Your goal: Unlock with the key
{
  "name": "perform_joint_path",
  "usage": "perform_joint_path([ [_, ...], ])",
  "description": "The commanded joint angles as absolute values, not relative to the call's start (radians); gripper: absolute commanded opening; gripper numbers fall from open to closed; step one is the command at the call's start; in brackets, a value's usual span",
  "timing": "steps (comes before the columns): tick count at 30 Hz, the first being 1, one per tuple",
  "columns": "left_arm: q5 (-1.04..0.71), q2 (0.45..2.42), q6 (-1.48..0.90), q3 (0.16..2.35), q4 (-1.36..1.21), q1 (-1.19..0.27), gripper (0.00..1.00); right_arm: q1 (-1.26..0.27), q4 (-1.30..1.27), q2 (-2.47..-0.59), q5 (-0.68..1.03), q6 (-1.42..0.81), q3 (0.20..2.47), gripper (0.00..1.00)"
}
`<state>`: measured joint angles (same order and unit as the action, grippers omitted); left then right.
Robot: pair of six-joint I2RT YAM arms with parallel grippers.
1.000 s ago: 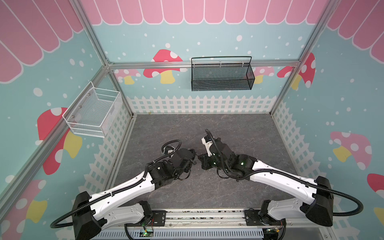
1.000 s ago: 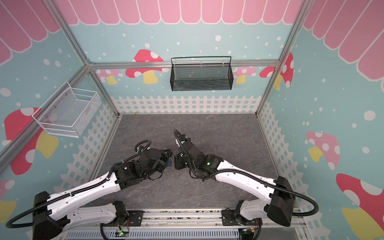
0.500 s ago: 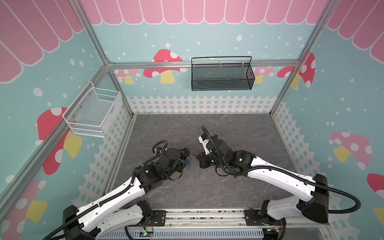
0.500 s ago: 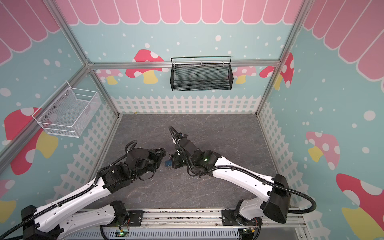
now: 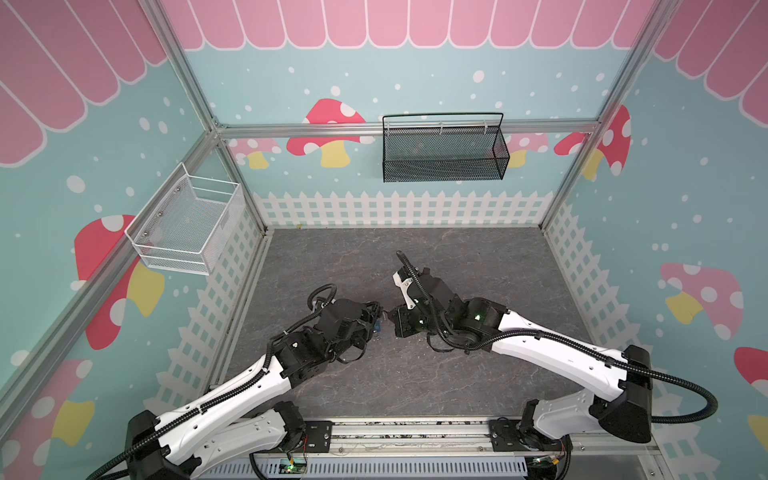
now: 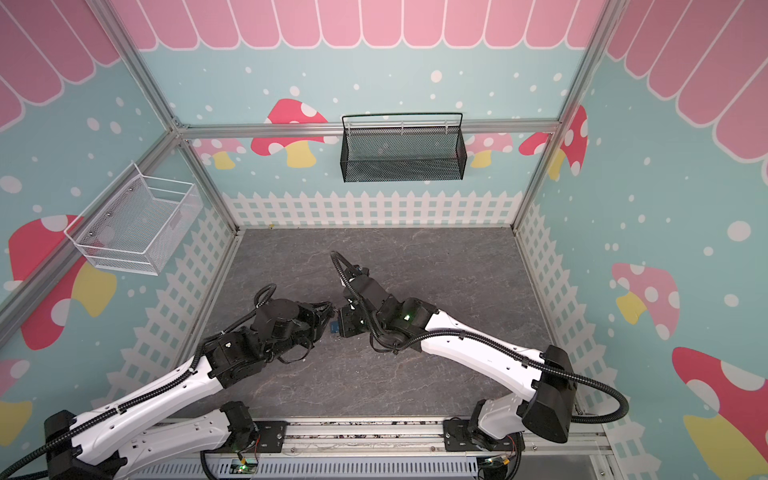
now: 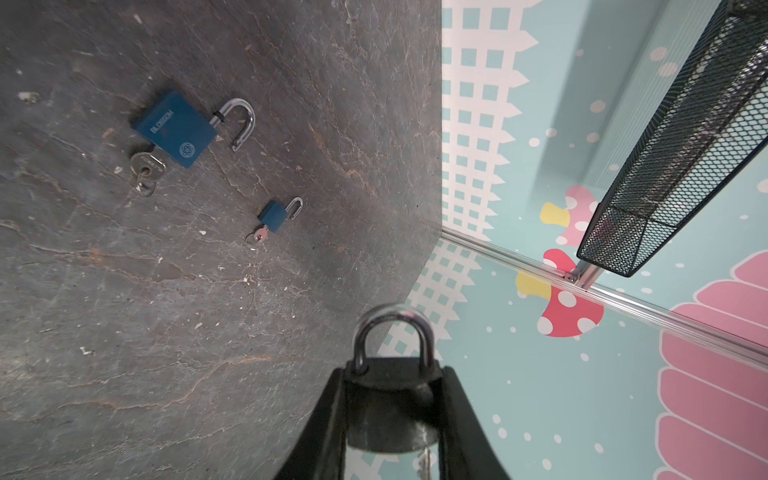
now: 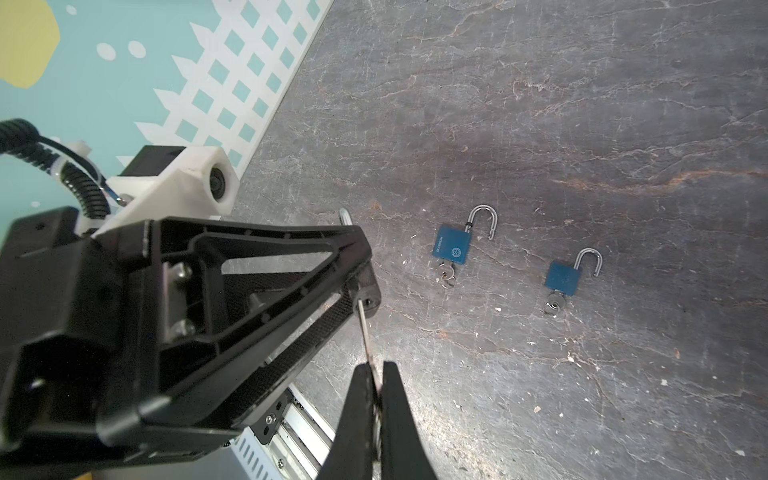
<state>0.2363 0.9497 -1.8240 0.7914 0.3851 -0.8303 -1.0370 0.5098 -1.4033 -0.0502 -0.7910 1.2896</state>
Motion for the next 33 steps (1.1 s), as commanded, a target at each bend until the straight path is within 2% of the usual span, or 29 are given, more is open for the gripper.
perform_joint_path([
  [1, 0.191, 0.938, -1.798, 0.826, 0.459, -0.806, 0.00, -1.048, 0.538, -1.384, -0.052, -0.831, 1.277, 0.00],
  [4, 0.187, 0.965, -1.749, 0.876, 0.609, -0.793, 0.00, -1.046, 0.496, -1.322, -0.066, -0.905, 1.169, 0.00],
  [7, 0.056, 1.033, -1.711, 0.923, 0.736, -0.737, 0.00, -1.045, 0.392, -1.274, -0.028, -0.991, 1.039, 0.00],
  [9, 0.028, 1.080, -1.668, 0.976, 0.834, -0.720, 0.00, -1.047, 0.310, -1.253, 0.007, -1.066, 0.947, 0.00],
  [14, -0.009, 1.209, -1.587, 1.082, 0.953, -0.687, 0.00, -1.049, -0.009, -1.219, 0.079, -1.269, 0.730, 0.00],
  [18, -0.048, 1.319, -1.539, 1.151, 0.999, -0.680, 0.00, -1.051, -0.125, -1.253, 0.067, -1.323, 0.706, 0.00],
  [22, -0.070, 1.399, -1.507, 1.207, 1.037, -0.680, 0.00, -1.056, -0.368, -1.264, 0.060, -1.413, 0.615, 0.00],
  [33, -0.028, 1.527, -1.440, 1.332, 1.148, -0.689, 0.00, -1.059, -0.513, -1.336, 0.043, -1.484, 0.581, 0.00],
])
